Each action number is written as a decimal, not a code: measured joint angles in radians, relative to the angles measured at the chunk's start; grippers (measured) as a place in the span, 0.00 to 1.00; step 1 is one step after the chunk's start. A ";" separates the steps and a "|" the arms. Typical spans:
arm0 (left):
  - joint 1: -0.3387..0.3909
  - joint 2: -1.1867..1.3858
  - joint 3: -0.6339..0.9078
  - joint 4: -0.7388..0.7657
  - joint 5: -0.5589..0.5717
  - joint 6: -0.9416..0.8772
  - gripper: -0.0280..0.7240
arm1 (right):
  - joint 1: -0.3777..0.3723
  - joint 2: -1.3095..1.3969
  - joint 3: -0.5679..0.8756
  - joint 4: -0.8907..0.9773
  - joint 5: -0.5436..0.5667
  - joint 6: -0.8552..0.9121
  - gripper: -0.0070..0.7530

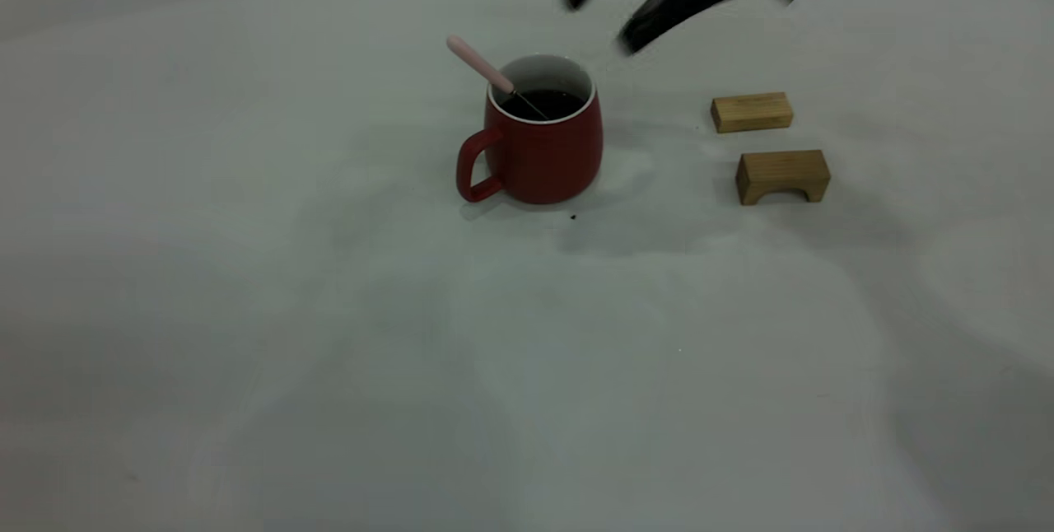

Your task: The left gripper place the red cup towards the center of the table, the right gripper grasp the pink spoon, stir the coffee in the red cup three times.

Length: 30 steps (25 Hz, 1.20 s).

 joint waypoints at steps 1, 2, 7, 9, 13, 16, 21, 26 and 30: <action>0.000 0.000 0.000 0.000 0.000 0.000 0.82 | 0.000 -0.031 0.000 -0.073 0.017 -0.004 0.58; 0.000 0.000 0.000 0.000 0.000 0.000 0.82 | 0.000 -0.064 0.000 -0.130 0.027 -0.004 0.57; 0.000 0.000 0.000 0.000 0.000 0.000 0.82 | 0.000 -0.196 0.001 -0.463 0.050 0.095 0.56; 0.000 0.000 0.000 0.000 0.000 0.000 0.82 | 0.000 -0.245 0.002 -0.592 0.053 0.175 0.56; 0.000 0.000 0.000 0.000 0.000 0.000 0.82 | 0.000 -0.367 0.003 -0.822 0.062 0.349 0.56; 0.000 0.000 0.000 0.000 0.000 0.000 0.82 | 0.000 -0.509 0.003 -0.895 0.066 0.400 0.56; 0.000 0.000 0.000 0.000 0.000 0.000 0.82 | 0.000 -0.825 0.003 -0.911 0.082 0.408 0.56; 0.000 0.000 0.000 0.000 0.000 0.000 0.82 | 0.000 -1.109 0.003 -0.909 0.083 0.409 0.56; 0.000 0.000 0.000 0.000 0.000 0.000 0.82 | -0.005 -1.322 0.066 -0.900 0.083 0.412 0.56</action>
